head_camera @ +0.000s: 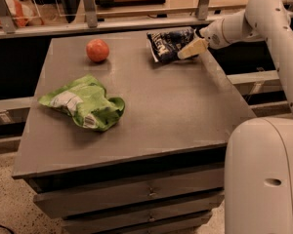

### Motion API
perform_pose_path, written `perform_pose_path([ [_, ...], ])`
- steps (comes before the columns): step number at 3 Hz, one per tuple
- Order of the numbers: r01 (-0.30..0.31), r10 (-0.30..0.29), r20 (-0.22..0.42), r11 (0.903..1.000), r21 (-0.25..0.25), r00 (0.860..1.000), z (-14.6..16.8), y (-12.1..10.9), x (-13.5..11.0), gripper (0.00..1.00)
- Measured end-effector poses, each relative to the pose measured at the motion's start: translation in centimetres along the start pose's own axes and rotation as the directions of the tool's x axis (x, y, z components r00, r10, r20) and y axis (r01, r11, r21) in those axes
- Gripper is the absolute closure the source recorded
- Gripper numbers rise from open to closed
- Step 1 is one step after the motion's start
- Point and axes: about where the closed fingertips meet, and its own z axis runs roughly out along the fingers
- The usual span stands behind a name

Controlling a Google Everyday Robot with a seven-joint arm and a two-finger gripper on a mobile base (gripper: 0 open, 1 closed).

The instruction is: Move blue chip bag near green rice chip bag

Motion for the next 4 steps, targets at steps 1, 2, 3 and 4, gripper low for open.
perform_pose_path([
  [1,0.009,-0.009,0.01,0.9999,-0.005,1.0,0.2,-0.1,-0.1,0.41],
  [2,0.021,-0.021,0.026,0.9996,-0.016,0.999,-0.2,0.0,-0.2,0.65],
  [3,0.052,-0.05,0.036,0.9974,-0.05,0.998,-2.0,0.9,-1.2,0.88],
  [4,0.101,-0.099,0.024,0.9898,-0.1,0.995,-4.7,2.7,-2.4,1.0],
])
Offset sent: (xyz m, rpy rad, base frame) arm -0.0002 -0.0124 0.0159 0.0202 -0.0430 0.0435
